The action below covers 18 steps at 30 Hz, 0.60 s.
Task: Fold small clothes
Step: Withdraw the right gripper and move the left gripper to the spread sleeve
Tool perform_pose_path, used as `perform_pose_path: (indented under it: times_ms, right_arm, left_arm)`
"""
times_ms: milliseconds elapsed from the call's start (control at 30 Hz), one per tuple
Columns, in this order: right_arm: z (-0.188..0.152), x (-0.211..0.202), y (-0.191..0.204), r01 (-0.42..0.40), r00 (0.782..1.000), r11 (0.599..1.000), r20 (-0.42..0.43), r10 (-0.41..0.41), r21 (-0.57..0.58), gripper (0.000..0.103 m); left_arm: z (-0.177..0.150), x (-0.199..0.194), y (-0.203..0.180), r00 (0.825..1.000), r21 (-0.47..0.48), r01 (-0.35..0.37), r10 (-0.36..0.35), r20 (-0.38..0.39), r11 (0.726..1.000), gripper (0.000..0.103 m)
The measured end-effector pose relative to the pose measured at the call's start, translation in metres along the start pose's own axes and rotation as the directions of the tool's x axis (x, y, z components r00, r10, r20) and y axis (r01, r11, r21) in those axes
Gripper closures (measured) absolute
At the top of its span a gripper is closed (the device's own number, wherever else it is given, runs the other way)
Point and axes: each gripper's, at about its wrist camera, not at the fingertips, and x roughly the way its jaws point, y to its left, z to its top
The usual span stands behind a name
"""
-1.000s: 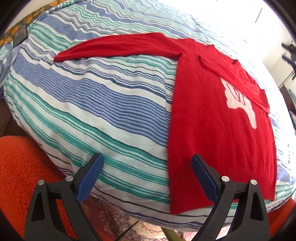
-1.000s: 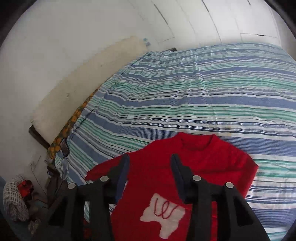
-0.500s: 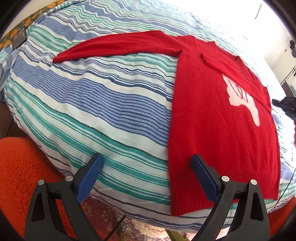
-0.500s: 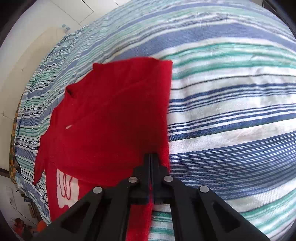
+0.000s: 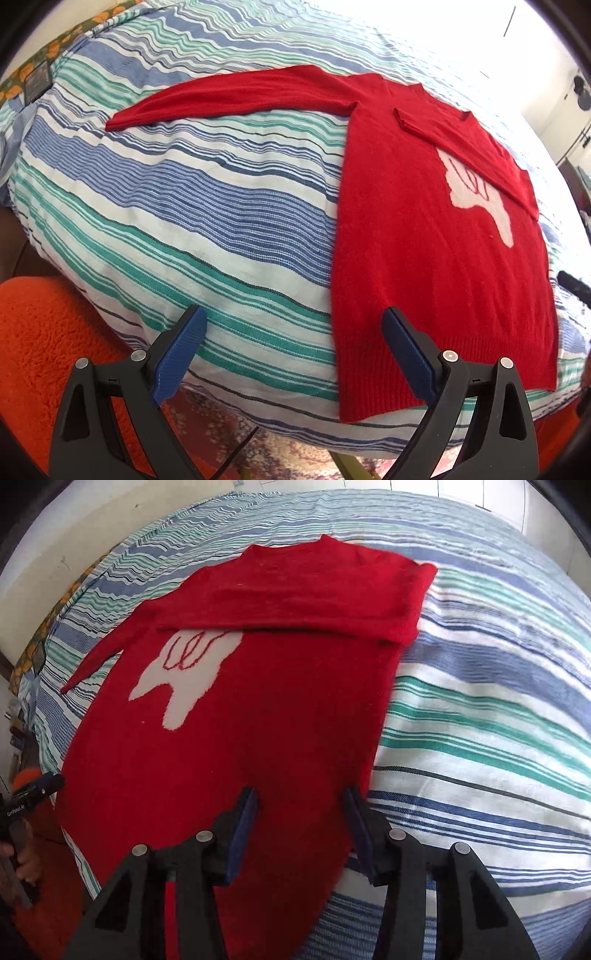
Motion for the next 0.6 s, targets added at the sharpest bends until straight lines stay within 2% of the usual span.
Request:
perform_pose_path:
  times_ms: [67, 167, 233, 367, 467, 600]
  right_arm:
    - [-0.001, -0.032, 0.012, -0.017, 0.997, 1.0, 0.07, 0.018, -0.021, 0.053]
    - [-0.017, -0.062, 0.028, 0.017, 0.991, 0.997, 0.135, -0.007, -0.074, 0.048]
    - [-0.035, -0.066, 0.033, 0.051, 0.988, 0.996, 0.148, -0.04, -0.073, 0.047]
    - [-0.078, -0.064, 0.031, 0.133, 0.981, 0.991, 0.143, -0.134, 0.013, 0.047]
    - [-0.089, -0.07, 0.025, 0.147, 0.977, 0.988, 0.147, -0.152, 0.043, 0.047]
    - [-0.08, -0.088, 0.01, 0.23, 0.933, 0.969, 0.264, -0.244, 0.086, 0.044]
  left_arm:
    - [0.0, 0.0, -0.001, 1.0, -0.002, 0.005, -0.005, 0.002, 1.0, 0.007]
    - [-0.001, -0.002, -0.003, 1.0, 0.007, 0.006, -0.006, 0.002, 1.0, 0.007]
    - [-0.002, -0.003, -0.005, 1.0, 0.017, 0.006, -0.006, 0.006, 1.0, 0.007]
    - [-0.003, -0.004, -0.007, 1.0, 0.022, 0.004, -0.005, 0.009, 1.0, 0.007]
    - [-0.003, -0.003, -0.008, 1.0, 0.015, 0.01, -0.01, 0.006, 1.0, 0.007]
    - [-0.003, -0.005, -0.011, 1.0, 0.024, 0.012, -0.013, 0.015, 1.0, 0.007]
